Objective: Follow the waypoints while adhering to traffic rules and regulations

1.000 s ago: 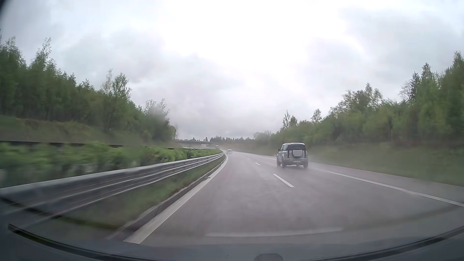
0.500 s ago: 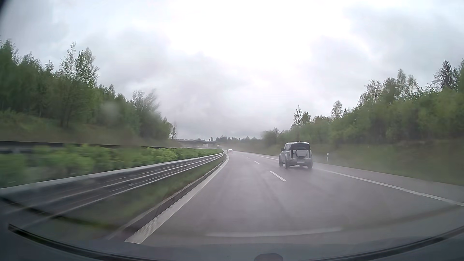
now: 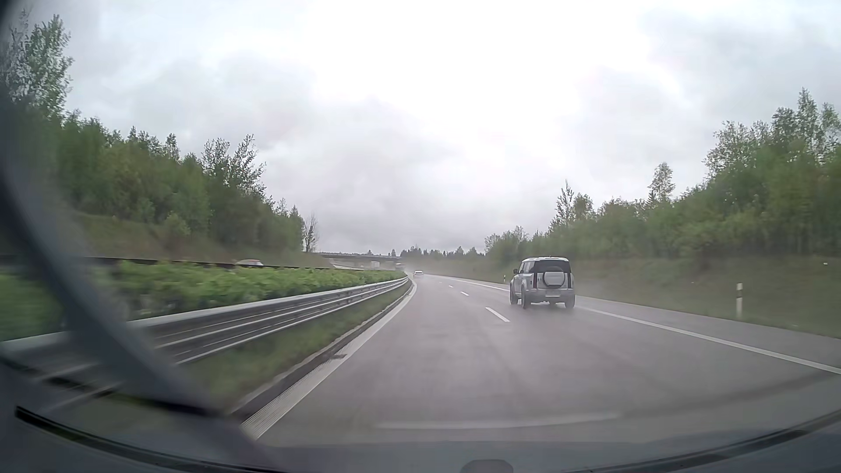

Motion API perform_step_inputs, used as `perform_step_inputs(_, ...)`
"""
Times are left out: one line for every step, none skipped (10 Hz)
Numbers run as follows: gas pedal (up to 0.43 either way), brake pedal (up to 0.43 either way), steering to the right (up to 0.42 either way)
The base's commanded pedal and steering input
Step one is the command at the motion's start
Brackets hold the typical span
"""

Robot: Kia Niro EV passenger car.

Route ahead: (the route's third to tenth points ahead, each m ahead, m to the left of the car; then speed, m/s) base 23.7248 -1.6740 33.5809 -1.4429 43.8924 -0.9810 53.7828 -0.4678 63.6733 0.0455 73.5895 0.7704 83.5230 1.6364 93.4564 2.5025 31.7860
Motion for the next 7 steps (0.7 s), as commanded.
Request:
perform_step_inputs(0.287,0.000,-0.008)
perform_step_inputs(0.287,0.000,-0.008)
perform_step_inputs(0.287,0.000,-0.008)
perform_step_inputs(0.287,0.000,-0.008)
perform_step_inputs(0.287,0.000,-0.008)
perform_step_inputs(0.287,0.000,-0.007)
perform_step_inputs(0.287,0.000,-0.007)
